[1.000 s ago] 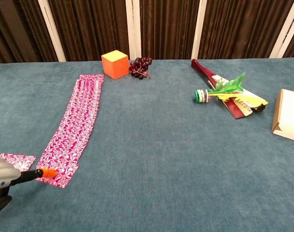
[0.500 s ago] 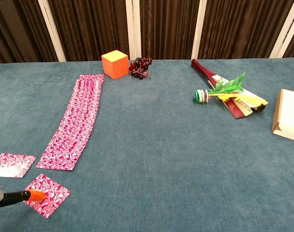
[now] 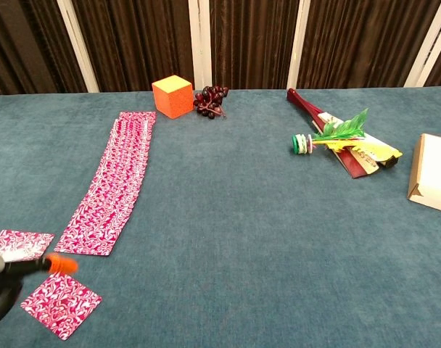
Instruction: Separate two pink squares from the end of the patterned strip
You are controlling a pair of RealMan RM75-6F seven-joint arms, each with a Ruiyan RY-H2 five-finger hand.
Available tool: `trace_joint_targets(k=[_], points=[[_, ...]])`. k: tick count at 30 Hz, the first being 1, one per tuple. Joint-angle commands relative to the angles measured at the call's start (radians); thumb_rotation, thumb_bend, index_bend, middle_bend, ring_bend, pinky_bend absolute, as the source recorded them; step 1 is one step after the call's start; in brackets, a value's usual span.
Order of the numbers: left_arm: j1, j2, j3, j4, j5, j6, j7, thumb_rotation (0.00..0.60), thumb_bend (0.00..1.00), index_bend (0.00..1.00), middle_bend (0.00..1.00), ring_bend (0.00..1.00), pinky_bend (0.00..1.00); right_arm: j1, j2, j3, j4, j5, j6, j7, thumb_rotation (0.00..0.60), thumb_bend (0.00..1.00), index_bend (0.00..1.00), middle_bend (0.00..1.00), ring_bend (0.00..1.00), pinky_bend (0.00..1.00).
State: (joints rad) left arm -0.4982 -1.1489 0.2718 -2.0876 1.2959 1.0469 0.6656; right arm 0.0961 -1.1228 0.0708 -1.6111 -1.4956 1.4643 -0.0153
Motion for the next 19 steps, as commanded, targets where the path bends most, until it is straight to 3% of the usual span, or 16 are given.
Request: trace_joint_targets(k=[1,5,9,19], points=[[0.102,0.036,-0.026,0.068,0.248,0.218,-0.211,0.600,0.30,0.01,0.18,0.12,0.26,0.002,-0.002,-0.001,0.001,-0.001,-0.004,-0.002,0.600,0.27,0.00,0.00,0.14,0.25],[0.192,0.039,-0.028,0.160,0.346,0.395,-0.285,0.600,0.26,0.01,0.16,0.09,0.21,0.002,-0.003,-0.003,-0.002,-0.004,-0.004,-0.008,0.600,0.27,0.00,0.00,0.14,0.25],[0.297,0.001,-0.057,0.272,0.327,0.545,-0.246,0.600,0.24,0.01,0.14,0.07,0.17,0.004,-0.008,-0.005,-0.004,-0.009,-0.006,-0.019,0.600,0.27,0.00,0.00,0.14,0.25],[0.392,-0.028,-0.167,0.372,0.213,0.685,-0.332,0.600,0.24,0.01,0.08,0.02,0.13,0.008,-0.025,-0.002,0.012,-0.016,0.002,-0.036,0.600,0.27,0.00,0.00,0.14,0.25]])
